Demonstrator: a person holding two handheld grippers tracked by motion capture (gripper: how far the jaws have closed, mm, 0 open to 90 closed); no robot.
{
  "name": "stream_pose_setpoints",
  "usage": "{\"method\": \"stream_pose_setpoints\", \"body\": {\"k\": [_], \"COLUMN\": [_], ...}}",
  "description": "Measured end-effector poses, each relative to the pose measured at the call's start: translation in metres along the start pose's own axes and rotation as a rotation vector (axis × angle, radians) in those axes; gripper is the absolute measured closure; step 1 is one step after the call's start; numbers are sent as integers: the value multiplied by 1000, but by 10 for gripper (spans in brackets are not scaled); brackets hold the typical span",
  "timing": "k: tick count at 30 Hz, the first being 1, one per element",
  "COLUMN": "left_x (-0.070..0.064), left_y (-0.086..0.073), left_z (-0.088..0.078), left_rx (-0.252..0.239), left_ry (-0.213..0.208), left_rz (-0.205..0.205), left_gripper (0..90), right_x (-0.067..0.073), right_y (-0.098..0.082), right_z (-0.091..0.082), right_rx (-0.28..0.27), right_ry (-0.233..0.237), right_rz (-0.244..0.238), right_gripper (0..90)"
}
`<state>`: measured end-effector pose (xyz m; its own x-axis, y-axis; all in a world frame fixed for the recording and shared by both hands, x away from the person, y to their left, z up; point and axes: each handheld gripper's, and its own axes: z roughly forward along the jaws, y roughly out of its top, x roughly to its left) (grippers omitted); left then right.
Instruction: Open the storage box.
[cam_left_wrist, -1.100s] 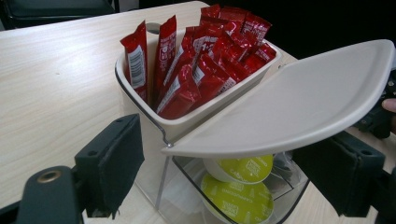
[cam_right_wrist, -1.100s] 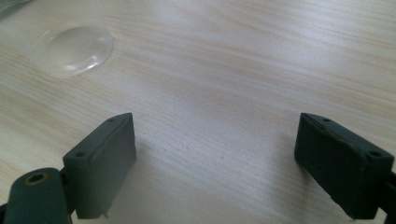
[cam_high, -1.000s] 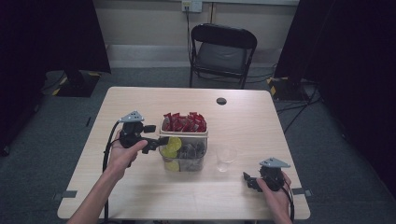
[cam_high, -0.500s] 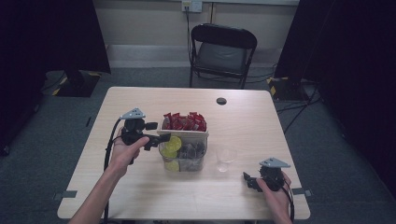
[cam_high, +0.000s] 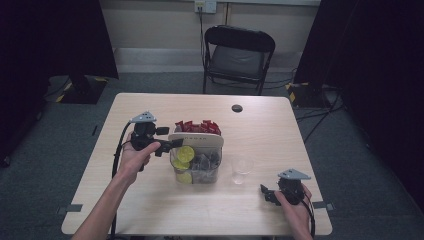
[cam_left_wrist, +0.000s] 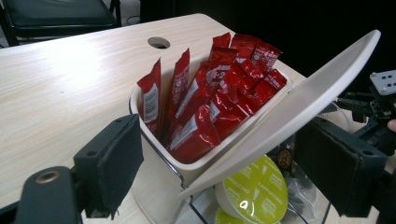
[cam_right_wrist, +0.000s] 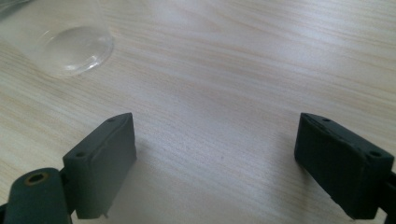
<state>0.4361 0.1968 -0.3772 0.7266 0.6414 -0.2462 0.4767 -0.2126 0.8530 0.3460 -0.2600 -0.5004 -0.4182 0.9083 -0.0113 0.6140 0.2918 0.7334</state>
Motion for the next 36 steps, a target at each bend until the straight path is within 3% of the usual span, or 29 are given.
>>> {"method": "stream_pose_setpoints", "body": {"k": [11,16,25,36], "left_x": [0,4,7,8], "left_y": [-5,-5,-6,-5], "left_z": [7,11,13,14], "left_rx": [12,-2,5,5], "left_ry": [33,29,55,45], "left_rz": [15,-15,-32,-42], "left_gripper": [177,181,222,217], "right_x": [0,0,0,0], "right_y": [0,0,0,0], "right_z": [0,0,0,0], "right_rx": [0,1,1,1], "right_ry": [1,2,2,2], "right_rz": [0,-3,-3,-3], "right_gripper": [119,116,116,116]}}
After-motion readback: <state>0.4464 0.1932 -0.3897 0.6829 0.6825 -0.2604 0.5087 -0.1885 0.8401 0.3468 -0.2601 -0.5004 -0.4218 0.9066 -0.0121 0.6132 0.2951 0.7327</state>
